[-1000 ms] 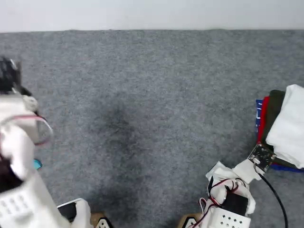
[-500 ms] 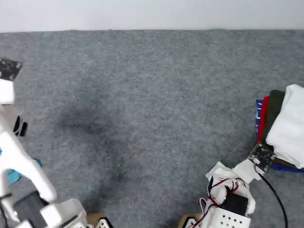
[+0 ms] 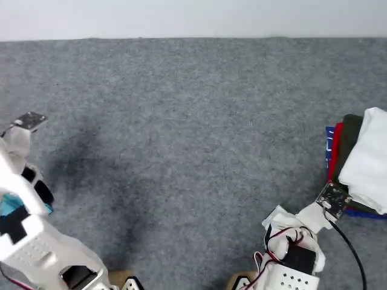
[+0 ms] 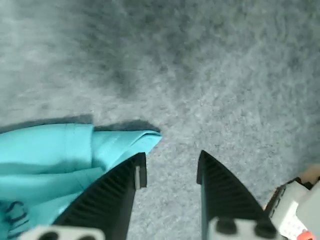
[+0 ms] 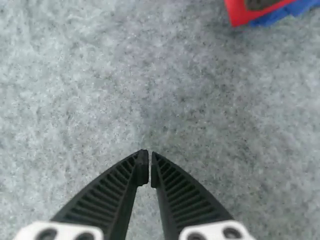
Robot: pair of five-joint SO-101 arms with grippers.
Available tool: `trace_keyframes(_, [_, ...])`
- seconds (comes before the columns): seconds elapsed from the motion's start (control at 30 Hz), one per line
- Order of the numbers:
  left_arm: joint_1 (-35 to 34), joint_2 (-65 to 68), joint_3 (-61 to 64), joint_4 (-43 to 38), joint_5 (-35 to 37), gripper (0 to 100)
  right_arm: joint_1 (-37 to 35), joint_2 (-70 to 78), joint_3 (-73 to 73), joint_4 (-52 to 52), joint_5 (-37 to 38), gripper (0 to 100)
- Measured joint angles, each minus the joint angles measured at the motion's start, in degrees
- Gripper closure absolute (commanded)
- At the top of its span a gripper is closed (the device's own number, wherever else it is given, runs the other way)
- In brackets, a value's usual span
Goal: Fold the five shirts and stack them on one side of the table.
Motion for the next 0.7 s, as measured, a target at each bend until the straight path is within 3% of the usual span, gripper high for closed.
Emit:
trace_keyframes(0.43, [-5.80,4.13,-0.09,-5.54,-2.46,82,0.00,0.00,0.00,0.00,0.00,98.7])
trace_keyframes(0.7, [-5.89,13.10,-0.26,-9.14,-2.46,84,0.00,0.00,0.00,0.00,0.00,98.7])
